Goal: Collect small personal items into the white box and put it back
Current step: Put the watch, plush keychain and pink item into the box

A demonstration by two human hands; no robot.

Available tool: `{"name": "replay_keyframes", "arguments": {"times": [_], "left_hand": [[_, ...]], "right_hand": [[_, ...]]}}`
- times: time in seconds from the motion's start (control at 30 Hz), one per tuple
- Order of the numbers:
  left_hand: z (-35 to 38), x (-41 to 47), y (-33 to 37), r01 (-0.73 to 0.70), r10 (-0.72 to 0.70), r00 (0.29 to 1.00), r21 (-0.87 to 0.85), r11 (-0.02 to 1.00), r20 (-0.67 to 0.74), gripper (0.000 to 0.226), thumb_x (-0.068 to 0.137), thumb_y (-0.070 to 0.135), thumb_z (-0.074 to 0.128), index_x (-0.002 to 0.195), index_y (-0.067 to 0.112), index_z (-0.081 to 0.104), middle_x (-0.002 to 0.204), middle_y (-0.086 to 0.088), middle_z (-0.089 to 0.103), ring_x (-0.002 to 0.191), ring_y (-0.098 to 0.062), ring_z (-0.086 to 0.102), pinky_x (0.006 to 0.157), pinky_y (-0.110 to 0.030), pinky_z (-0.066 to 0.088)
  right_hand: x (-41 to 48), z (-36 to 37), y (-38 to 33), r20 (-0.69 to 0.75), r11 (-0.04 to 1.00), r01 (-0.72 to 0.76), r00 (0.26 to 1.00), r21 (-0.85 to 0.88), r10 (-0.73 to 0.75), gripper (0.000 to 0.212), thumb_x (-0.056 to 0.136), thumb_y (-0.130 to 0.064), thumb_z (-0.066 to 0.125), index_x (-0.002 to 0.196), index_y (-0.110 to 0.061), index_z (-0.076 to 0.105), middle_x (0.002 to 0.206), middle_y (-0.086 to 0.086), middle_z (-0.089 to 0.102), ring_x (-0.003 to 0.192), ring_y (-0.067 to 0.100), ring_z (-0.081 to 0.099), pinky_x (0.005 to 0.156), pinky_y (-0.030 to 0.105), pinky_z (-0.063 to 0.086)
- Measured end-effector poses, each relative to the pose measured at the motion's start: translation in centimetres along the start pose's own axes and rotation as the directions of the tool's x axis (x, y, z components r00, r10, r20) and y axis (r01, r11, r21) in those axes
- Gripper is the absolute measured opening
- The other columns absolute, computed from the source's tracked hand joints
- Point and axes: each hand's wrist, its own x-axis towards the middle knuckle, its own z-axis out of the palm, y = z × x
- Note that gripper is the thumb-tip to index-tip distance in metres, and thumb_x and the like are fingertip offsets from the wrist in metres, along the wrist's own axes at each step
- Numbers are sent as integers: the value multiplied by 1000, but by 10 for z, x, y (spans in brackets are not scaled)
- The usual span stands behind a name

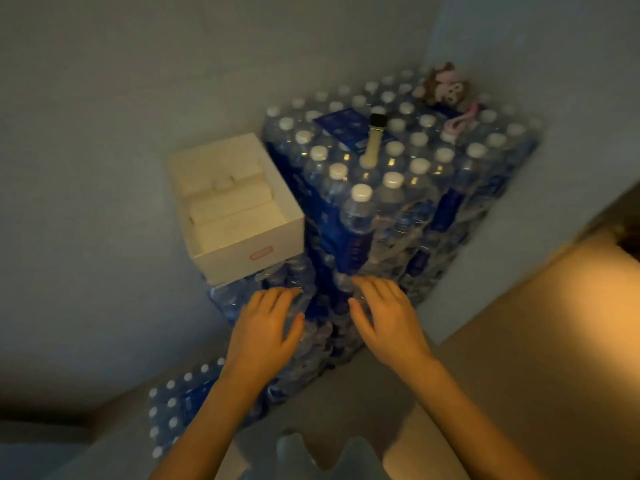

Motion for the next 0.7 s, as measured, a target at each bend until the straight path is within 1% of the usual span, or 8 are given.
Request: {"name": "replay_keyframes", "arguments": {"times": [0.1, 0.17, 0.23, 0.37, 0.43, 0.53, 0.7], "left_hand": [[27, 3, 46, -50, 49, 997, 21, 999, 62, 50, 91, 44, 36, 124, 12, 57, 117, -4, 62, 108, -23, 53, 84, -38, 50], [46, 6, 82, -95, 93, 991, 13, 995, 93, 49, 92, 44, 36, 123, 13, 57, 116, -2, 61, 106, -21, 52, 84, -35, 50], [63, 9, 121, -142, 143, 984, -10, 990, 109, 47, 92, 43, 38, 122, 13, 57, 114, -1, 61, 103, -20, 53, 82, -34, 50], [89, 20, 184, -236, 236, 965, -6, 972, 114, 44, 92, 41, 40, 123, 14, 57, 114, 1, 61, 103, -19, 53, 81, -33, 51], [96, 28, 205, -262, 261, 958, -10, 965, 117, 43, 92, 40, 40, 123, 14, 57, 114, 1, 61, 104, -19, 53, 82, -34, 50], [101, 48, 225, -292, 290, 952, -2, 957, 96, 41, 92, 39, 42, 122, 15, 57, 114, 1, 60, 104, -20, 54, 84, -34, 50], [101, 104, 239, -324, 324, 946, 1, 946, 16, 40, 92, 37, 45, 123, 14, 56, 115, 1, 60, 104, -18, 53, 82, -32, 49]], "right_hand": [[-31, -29, 37, -10, 997, -74, 997, -28, 73, 46, 98, -40, 37, 130, -11, 53, 123, 3, 60, 113, 21, 52, 92, 37, 48], [-51, -52, 61, -18, 992, -112, 994, -52, 111, 47, 97, -41, 36, 130, -12, 53, 123, 3, 59, 112, 22, 52, 91, 38, 48], [-67, -77, 82, -32, 988, -139, 990, -68, 137, 47, 97, -41, 36, 130, -12, 52, 121, 4, 60, 111, 22, 53, 90, 37, 48], [-86, -117, 122, -56, 982, -168, 985, -82, 164, 45, 98, -39, 38, 129, -12, 53, 119, 4, 60, 110, 23, 53, 88, 38, 48], [-88, -131, 139, -68, 980, -180, 982, -81, 175, 45, 98, -40, 37, 129, -11, 53, 120, 4, 60, 111, 23, 53, 87, 39, 48], [-81, -146, 157, -91, 983, -168, 983, -69, 162, 46, 97, -40, 37, 128, -10, 54, 118, 5, 61, 109, 22, 53, 89, 36, 47], [-35, -161, 180, -169, 991, -119, 980, -56, 108, 45, 97, -38, 39, 126, -8, 56, 113, 5, 63, 106, 21, 54, 88, 30, 46]]}}
